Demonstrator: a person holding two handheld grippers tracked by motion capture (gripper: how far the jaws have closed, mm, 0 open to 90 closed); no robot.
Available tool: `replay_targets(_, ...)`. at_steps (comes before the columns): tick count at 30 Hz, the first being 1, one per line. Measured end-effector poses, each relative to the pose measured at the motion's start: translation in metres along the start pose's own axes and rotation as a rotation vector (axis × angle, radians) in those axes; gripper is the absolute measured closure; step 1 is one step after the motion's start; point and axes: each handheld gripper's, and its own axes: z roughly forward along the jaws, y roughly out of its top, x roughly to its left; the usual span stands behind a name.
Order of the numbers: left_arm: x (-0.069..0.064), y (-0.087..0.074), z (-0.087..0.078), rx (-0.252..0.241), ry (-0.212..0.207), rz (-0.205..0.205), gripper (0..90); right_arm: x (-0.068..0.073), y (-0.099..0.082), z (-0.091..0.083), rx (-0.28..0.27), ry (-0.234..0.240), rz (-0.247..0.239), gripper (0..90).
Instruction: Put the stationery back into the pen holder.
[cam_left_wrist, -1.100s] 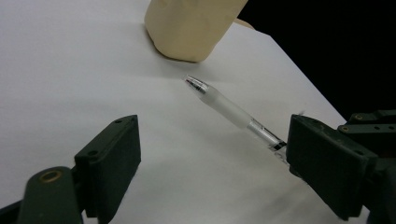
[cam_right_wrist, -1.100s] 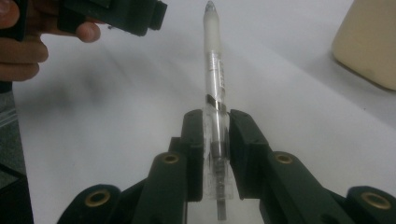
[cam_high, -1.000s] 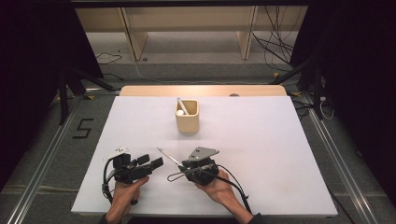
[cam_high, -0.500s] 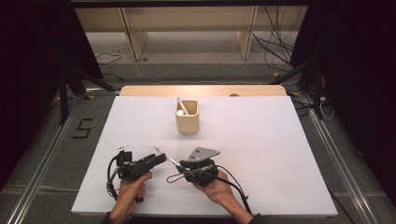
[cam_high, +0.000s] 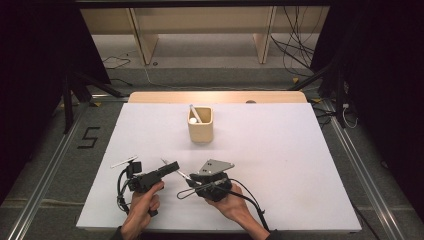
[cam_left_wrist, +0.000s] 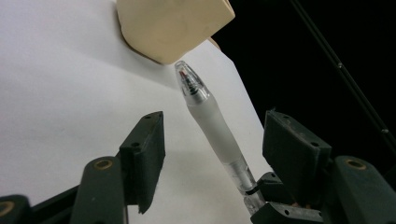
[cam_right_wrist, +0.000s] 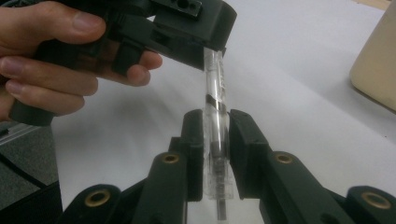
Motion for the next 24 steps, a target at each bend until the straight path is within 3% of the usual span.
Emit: replay_targets(24,0.0045,-0.0010,0.0003,-0.025,-0.043,-0.079,67.6,0.0026,-0.0009,0.0011,-0.016,0.015,-0.014,77.0)
